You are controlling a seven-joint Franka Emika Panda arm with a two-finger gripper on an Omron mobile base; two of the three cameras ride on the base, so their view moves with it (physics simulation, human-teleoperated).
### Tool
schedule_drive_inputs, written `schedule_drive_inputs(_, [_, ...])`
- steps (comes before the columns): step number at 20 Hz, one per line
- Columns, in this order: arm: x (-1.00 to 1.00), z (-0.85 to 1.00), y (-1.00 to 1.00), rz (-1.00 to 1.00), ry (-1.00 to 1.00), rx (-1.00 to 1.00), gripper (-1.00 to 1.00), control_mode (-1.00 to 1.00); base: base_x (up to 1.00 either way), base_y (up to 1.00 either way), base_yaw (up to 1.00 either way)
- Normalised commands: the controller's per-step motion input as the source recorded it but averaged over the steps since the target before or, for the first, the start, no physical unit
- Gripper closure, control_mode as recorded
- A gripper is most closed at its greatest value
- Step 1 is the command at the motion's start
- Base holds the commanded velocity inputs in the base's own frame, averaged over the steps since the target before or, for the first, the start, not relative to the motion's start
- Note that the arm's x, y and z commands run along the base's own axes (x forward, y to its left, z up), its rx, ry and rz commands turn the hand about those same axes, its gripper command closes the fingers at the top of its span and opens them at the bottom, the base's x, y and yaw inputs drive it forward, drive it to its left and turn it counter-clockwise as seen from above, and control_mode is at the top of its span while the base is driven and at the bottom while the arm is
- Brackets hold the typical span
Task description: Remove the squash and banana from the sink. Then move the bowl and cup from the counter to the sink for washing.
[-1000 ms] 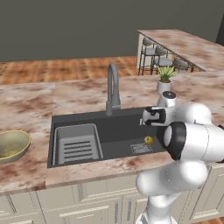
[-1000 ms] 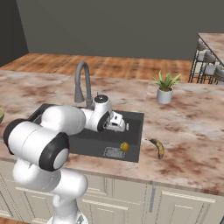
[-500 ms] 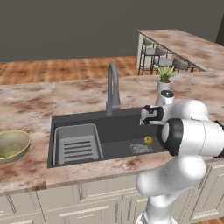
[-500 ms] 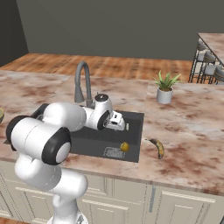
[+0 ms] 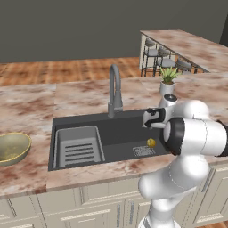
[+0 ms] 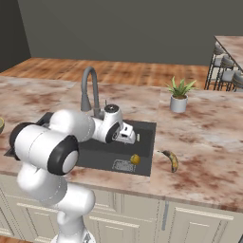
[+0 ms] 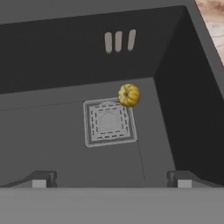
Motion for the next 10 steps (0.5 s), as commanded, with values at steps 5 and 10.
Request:
schedule_drive_inputs(5, [0.11,-0.20,0.00,0.00,0.03,0.01,-1.00,-1.00,0.00,0.00,0.00])
schedule_drive_inputs(10, [0.12,-0.21,0.00,0.00,0.03,0.00,-1.00,-1.00,0.00,0.00,0.00])
